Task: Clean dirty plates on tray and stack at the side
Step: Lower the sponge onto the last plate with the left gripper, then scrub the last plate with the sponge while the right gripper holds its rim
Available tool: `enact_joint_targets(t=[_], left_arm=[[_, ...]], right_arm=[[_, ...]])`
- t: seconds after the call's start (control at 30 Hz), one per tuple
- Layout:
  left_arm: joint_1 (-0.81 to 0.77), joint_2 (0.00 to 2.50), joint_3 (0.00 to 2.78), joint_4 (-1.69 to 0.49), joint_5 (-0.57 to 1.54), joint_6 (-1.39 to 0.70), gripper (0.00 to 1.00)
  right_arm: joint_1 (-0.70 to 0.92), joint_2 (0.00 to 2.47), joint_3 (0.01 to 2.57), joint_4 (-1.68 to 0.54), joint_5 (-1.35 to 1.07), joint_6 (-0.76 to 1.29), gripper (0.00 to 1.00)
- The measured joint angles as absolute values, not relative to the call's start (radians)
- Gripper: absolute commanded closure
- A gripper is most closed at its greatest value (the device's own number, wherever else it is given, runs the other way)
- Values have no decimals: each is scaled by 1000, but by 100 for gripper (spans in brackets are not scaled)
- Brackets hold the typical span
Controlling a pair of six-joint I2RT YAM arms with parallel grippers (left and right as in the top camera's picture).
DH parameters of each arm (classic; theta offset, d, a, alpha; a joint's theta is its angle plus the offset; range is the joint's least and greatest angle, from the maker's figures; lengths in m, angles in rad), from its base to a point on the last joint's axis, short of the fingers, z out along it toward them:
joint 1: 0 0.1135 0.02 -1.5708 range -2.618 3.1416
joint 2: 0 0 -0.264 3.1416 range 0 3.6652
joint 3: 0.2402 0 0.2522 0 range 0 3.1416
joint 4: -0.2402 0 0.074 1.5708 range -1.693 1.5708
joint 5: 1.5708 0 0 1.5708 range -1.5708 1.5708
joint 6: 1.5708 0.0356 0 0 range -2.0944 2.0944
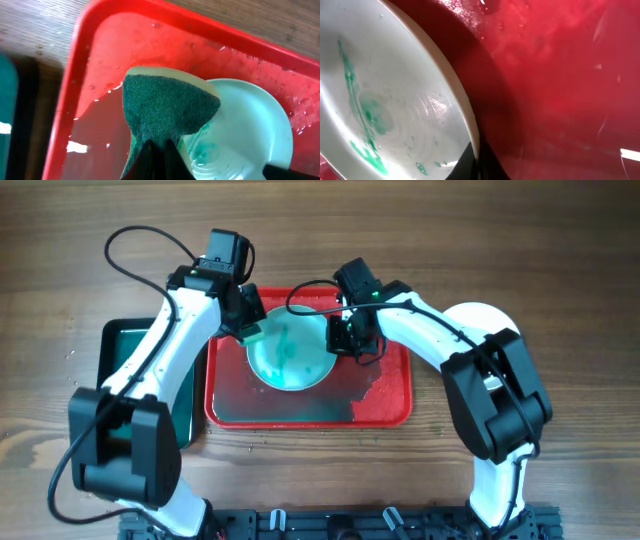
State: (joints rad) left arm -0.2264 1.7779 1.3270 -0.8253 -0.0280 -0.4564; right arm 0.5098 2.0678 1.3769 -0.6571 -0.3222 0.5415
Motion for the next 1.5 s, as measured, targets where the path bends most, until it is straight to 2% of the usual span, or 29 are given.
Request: enact_joint_targets(t=[0.37,0.5,0.6,0.73,0.9,1.07,1.17,1.27,1.4,1.5], left_arm=[[-332,1992,1346,-786,11,-213,96],[-357,2009,1347,-855,345,22,96],[-356,2025,1345,-913,441,94,96],[-285,2024,1345,-973,323,-41,96],[-219,2003,1349,-978,32,-262,96],[-271,2001,1343,-723,-152,-317,96],[-280,2009,1340,-604,-38,-249,96],[-296,2012,1340,-584,154,-152,96],[-309,2020,1341,-731,402,-2,96],[-309,2029,1340,-840,488,83,96]], right_arm=[[509,2076,1377,-612,-358,447,96],[503,2076,1377,-612,-358,440,96],[503,2076,1377,-612,-360,439,96],[519,2078,1377,-596,-386,440,96],[519,2078,1377,-593,-393,440,96],[515,2078,1377,-582,-396,448,96],[499,2078,1377,-585,-396,451,96],[497,2078,1377,-590,-392,451,96],[498,2078,1377,-597,-393,435,96],[503,2078,1377,-598,-393,424,96]])
